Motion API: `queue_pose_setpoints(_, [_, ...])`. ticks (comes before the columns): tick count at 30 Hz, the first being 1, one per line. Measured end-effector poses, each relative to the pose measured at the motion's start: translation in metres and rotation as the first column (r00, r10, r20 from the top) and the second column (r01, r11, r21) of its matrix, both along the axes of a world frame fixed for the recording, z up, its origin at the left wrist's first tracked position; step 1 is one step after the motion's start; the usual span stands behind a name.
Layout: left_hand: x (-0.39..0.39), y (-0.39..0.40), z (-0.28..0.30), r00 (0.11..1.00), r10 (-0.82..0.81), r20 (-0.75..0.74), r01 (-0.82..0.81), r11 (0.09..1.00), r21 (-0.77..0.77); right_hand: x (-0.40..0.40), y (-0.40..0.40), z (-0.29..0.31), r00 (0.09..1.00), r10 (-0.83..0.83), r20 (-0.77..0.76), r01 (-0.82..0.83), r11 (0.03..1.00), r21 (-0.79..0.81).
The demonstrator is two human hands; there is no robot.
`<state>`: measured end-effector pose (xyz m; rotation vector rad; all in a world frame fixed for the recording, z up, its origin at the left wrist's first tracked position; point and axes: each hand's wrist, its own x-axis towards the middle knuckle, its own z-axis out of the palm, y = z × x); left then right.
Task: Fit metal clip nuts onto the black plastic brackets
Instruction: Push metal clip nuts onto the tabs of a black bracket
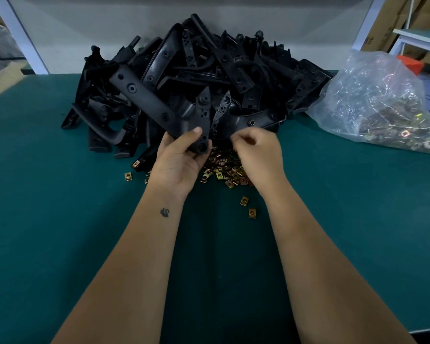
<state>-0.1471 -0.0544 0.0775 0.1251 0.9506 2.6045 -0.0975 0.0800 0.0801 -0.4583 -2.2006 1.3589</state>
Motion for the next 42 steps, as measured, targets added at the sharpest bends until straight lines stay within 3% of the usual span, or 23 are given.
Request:
queue_pose_setpoints(2, [-0.003, -0.002, -0.001, 0.999, 0.030, 0.025, -0.031, 0.999, 0.040, 0.001, -0.003, -0.002, 0.983, 0.063, 0.170, -0.106, 0.962, 0.252])
queue_pose_setpoints(5, [-0.005, -0.005, -0.002, 0.998, 0.040, 0.057, -0.045, 0.995, 0.087, 0.000, -0.007, -0.008, 0.944, 0.023, 0.328, -0.208, 0.815, 0.541])
queue_pose_setpoints(12, [-0.005, -0.004, -0.004, 0.999, 0.011, 0.032, -0.013, 0.998, 0.055, 0.000, -0.007, -0.008, 0.972, 0.061, 0.225, -0.172, 0.839, 0.517])
queue_pose_setpoints(17, [-0.005, -0.003, -0.004, 1.000, 0.010, 0.013, -0.010, 1.000, 0.025, -0.001, -0.006, -0.006, 0.995, 0.073, 0.064, -0.087, 0.960, 0.267])
queue_pose_setpoints(22, [-0.005, -0.003, -0.005, 1.000, 0.006, 0.020, -0.007, 1.000, 0.030, 0.000, -0.001, -0.004, 0.999, 0.035, -0.007, -0.033, 0.986, 0.166])
queue_pose_setpoints(26, [-0.004, 0.000, -0.003, 0.999, 0.037, -0.032, -0.039, 0.997, -0.066, 0.001, 0.000, 0.002, 0.988, 0.029, -0.150, -0.061, 0.976, -0.211])
queue_pose_setpoints(28, [-0.002, 0.004, -0.002, 0.995, 0.058, -0.084, -0.068, 0.989, -0.129, 0.001, -0.001, 0.004, 0.979, 0.041, -0.200, -0.103, 0.945, -0.312])
queue_pose_setpoints(33, [0.006, 0.016, -0.003, 0.992, 0.067, -0.105, -0.080, 0.988, -0.128, -0.001, -0.005, 0.004, 0.955, 0.054, -0.291, -0.171, 0.903, -0.394])
queue_pose_setpoints(36, [0.007, 0.018, -0.002, 0.993, 0.076, -0.085, -0.081, 0.996, -0.049, -0.001, -0.006, 0.005, 0.950, 0.081, -0.302, -0.208, 0.885, -0.417])
queue_pose_setpoints(42, [0.005, 0.017, -0.001, 0.990, 0.117, -0.075, -0.121, 0.992, -0.040, 0.001, -0.010, 0.007, 0.941, 0.143, -0.306, -0.265, 0.875, -0.405])
